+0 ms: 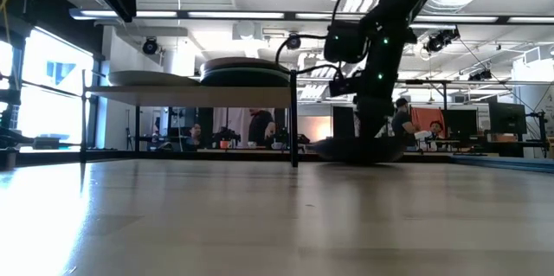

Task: Place and stack plates onto a shelf
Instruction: Stack the black plate on top of the white plate on the shelf

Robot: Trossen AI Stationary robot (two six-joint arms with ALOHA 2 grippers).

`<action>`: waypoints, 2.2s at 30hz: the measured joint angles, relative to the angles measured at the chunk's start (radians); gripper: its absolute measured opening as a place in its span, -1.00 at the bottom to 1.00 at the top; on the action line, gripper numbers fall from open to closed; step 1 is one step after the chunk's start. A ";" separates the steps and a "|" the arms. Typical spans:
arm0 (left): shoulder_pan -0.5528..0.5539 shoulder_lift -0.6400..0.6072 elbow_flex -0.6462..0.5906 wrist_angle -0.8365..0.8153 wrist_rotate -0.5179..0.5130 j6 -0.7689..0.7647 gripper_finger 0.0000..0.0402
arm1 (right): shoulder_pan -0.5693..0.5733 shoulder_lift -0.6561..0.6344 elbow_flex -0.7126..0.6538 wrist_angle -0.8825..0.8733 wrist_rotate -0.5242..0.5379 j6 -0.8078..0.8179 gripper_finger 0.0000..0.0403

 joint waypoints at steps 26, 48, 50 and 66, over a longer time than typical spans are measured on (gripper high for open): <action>0.003 0.000 0.000 -0.001 -0.046 -0.059 -0.62 | 0.347 -0.002 0.475 -0.703 0.170 0.568 -1.00; 0.256 0.000 0.000 0.121 0.125 -0.223 -0.62 | 0.459 -0.004 1.010 -0.834 0.298 0.062 -1.00; 0.259 0.000 0.000 0.158 0.138 -0.240 -0.62 | 0.459 -0.004 1.024 -0.834 0.284 -0.015 -1.00; 0.253 0.004 0.000 0.268 0.163 -0.417 -0.62 | 0.463 0.027 1.028 -0.826 -0.026 -0.341 -1.00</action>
